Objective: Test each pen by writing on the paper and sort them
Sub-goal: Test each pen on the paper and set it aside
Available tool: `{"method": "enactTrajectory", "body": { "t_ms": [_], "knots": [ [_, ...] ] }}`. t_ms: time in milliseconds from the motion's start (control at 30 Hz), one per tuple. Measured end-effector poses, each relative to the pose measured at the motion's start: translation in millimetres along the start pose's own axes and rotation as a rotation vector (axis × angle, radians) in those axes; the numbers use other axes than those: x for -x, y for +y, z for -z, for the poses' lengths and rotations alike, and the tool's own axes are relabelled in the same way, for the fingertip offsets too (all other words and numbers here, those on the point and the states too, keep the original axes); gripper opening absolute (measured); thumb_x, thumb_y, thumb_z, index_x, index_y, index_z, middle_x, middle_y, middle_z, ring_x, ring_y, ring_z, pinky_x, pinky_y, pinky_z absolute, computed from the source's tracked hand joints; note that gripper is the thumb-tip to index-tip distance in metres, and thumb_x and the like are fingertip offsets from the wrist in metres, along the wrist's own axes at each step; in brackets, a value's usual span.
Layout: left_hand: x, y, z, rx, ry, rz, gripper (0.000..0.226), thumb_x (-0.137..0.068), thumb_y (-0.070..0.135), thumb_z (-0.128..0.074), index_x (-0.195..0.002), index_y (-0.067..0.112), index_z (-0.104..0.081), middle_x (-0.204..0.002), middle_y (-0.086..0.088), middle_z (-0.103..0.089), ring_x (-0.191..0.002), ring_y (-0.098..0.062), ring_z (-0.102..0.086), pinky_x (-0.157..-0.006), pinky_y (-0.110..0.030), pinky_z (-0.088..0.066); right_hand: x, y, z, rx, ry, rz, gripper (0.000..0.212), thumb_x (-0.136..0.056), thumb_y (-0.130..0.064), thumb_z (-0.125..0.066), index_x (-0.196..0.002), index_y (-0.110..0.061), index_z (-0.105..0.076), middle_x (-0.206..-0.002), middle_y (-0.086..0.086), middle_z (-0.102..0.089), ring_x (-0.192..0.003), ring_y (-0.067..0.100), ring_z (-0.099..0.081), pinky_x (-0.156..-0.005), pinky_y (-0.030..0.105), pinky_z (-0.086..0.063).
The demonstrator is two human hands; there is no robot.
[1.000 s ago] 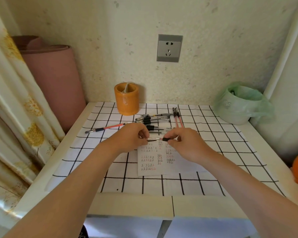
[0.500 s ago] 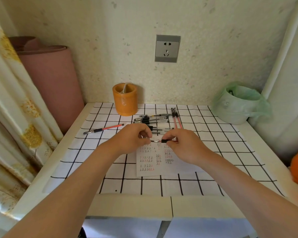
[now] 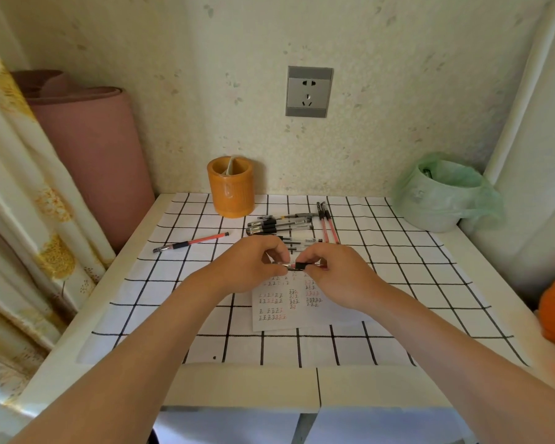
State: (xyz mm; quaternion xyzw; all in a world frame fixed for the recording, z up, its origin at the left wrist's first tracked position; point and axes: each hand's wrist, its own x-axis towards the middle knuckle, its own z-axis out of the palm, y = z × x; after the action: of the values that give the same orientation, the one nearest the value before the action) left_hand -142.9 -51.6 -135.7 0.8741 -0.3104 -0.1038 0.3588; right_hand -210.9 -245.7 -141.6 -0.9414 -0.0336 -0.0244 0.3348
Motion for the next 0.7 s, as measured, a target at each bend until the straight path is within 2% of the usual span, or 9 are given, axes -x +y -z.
{"method": "enactTrajectory", "body": {
  "t_ms": [67,133,200,267,400,467,533,633,700],
  "knots": [
    [-0.3,1.7,-2.4,0.067,0.004,0.001,0.014,-0.084,0.018,-0.076,-0.092,0.025,-0.067,-0.085,0.009,-0.065,-0.069,0.001,-0.059,-0.065,-0.013,-0.046,2.7,-1.6,-0.5,0.038,-0.037,0.042,0.030,-0.098,-0.013,-0.050,-0.119,-0.028,-0.066,-0.110,-0.015,-0.064,-0.098,0.005,-0.060,-0.088,0.026,-0.048],
    [-0.3,5.7,-4.0,0.164,-0.006,0.042,0.014,-0.083,0.018,-0.077,-0.091,0.021,-0.067,-0.081,0.002,-0.067,-0.065,-0.004,-0.061,-0.063,-0.019,-0.050,4.4,-2.9,-0.8,0.187,-0.079,0.121,0.032,-0.098,-0.013,-0.044,-0.122,-0.026,-0.063,-0.107,-0.010,-0.064,-0.093,0.009,-0.059,-0.080,0.031,-0.049],
    [0.4,10.8,-4.4,0.230,-0.028,0.086,0.015,-0.081,0.019,-0.079,-0.089,0.015,-0.068,-0.079,-0.006,-0.070,-0.064,-0.008,-0.065,-0.061,-0.018,-0.052,6.2,-5.8,-1.0,0.359,-0.087,0.191,0.025,-0.096,-0.020,-0.043,-0.114,-0.025,-0.060,-0.094,-0.010,-0.058,-0.082,0.012,-0.053,-0.068,0.032,-0.041],
    [1.7,15.9,-3.6,0.288,-0.051,0.126,0.017,-0.080,0.022,-0.080,-0.090,0.011,-0.071,-0.082,-0.008,-0.073,-0.067,-0.010,-0.066,-0.059,-0.016,-0.049,6.4,-9.9,-0.2,0.429,-0.060,0.209,0.015,-0.093,-0.035,-0.045,-0.097,-0.025,-0.056,-0.079,-0.011,-0.054,-0.073,0.014,-0.052,-0.062,0.031,-0.036],
    [4.3,24.1,2.0,0.319,-0.116,0.206,0.028,-0.094,0.040,-0.059,-0.092,0.017,-0.074,-0.076,0.008,-0.072,-0.069,-0.003,-0.065,-0.064,-0.021,-0.047,-0.3,-16.0,-2.0,0.524,-0.017,0.171,0.056,-0.082,-0.078,-0.032,-0.080,-0.031,-0.064,-0.059,-0.008,-0.057,-0.059,0.006,-0.054,-0.052,0.027,-0.033],
    [5.4,24.7,6.8,0.326,-0.150,0.215,0.037,-0.098,0.045,-0.050,-0.095,0.019,-0.075,-0.077,0.009,-0.072,-0.071,-0.003,-0.065,-0.069,-0.025,-0.046,-4.1,-20.1,-2.7,0.547,0.000,0.120,0.064,-0.080,-0.078,-0.030,-0.072,-0.026,-0.066,-0.055,-0.005,-0.057,-0.055,0.007,-0.053,-0.051,0.027,-0.034],
    [6.1,23.3,11.5,0.326,-0.118,0.202,0.037,-0.099,0.044,-0.048,-0.096,0.020,-0.076,-0.082,0.009,-0.072,-0.075,-0.006,-0.066,-0.070,-0.025,-0.045,-8.6,-23.9,-4.1,0.507,0.049,0.088,0.063,-0.084,-0.073,-0.035,-0.063,-0.021,-0.063,-0.051,-0.004,-0.055,-0.051,0.009,-0.051,-0.052,0.029,-0.042],
    [3.4,6.9,17.0,0.048,0.097,0.130,0.023,-0.098,0.034,-0.052,-0.090,0.024,-0.071,-0.086,0.011,-0.066,-0.080,-0.007,-0.061,-0.069,-0.022,-0.042,-18.8,-29.4,-7.3,0.428,0.089,0.039,0.057,-0.087,-0.067,-0.044,-0.060,-0.019,-0.057,-0.052,-0.002,-0.054,-0.051,0.012,-0.052,-0.056,0.032,-0.048],
    [2.4,-14.6,24.1,-0.213,0.246,0.129,0.014,-0.098,0.027,-0.054,-0.099,0.026,-0.068,-0.096,0.011,-0.061,-0.086,-0.005,-0.056,-0.072,-0.020,-0.042,-27.5,-32.6,-10.2,0.385,0.107,0.011,0.055,-0.088,-0.065,-0.046,-0.064,-0.018,-0.059,-0.056,-0.002,-0.059,-0.055,0.013,-0.056,-0.061,0.033,-0.053]
  ]
}}
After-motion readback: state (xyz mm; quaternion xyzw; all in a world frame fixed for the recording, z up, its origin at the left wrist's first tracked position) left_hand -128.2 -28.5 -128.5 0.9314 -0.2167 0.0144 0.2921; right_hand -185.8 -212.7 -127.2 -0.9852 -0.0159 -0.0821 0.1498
